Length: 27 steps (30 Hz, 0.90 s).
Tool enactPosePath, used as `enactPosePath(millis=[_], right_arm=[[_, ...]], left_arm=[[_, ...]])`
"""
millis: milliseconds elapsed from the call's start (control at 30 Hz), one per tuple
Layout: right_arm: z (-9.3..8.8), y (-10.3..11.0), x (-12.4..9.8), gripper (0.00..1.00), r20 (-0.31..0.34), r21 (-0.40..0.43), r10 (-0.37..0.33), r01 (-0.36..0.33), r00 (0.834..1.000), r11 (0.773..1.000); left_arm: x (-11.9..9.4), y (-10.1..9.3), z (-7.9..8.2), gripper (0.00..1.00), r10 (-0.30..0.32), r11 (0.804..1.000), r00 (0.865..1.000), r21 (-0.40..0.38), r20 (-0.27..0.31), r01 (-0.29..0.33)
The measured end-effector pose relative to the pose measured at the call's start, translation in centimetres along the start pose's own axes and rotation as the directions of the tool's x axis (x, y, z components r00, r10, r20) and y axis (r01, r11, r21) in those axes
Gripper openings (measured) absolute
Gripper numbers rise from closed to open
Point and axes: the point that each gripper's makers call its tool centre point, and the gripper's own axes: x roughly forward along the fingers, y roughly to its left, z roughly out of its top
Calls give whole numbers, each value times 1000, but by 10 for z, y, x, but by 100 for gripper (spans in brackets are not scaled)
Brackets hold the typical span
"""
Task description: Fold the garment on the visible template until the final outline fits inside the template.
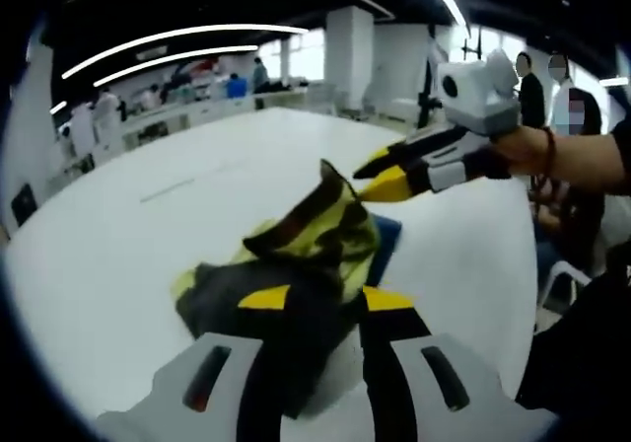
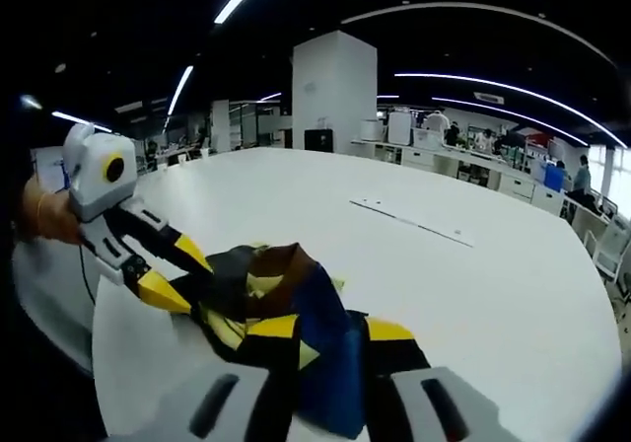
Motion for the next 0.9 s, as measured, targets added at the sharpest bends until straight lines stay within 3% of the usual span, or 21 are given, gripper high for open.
enactPosePath(millis=[367, 533, 767, 900], right_arm=[[-7, -5, 18, 8, -21, -29, 14, -14, 1000, 999], [-10, -5, 19, 0, -37, -47, 5, -7, 999, 999], [-7, -10, 14, 0, -32, -27, -28, 27, 999, 999], [1, -11, 7, 0, -11, 0, -33, 33, 999, 999]], left_arm=[[9, -4, 1, 1, -49, 999, 999, 21, 5, 49], [11, -4, 0, 0, -37, 998, 999, 51, -5, 37], [0, -2, 4, 0, -17, 997, 1000, 74, 3, 17], [-11, 5, 8, 0, 3, 1000, 1000, 15, 20, -4]])
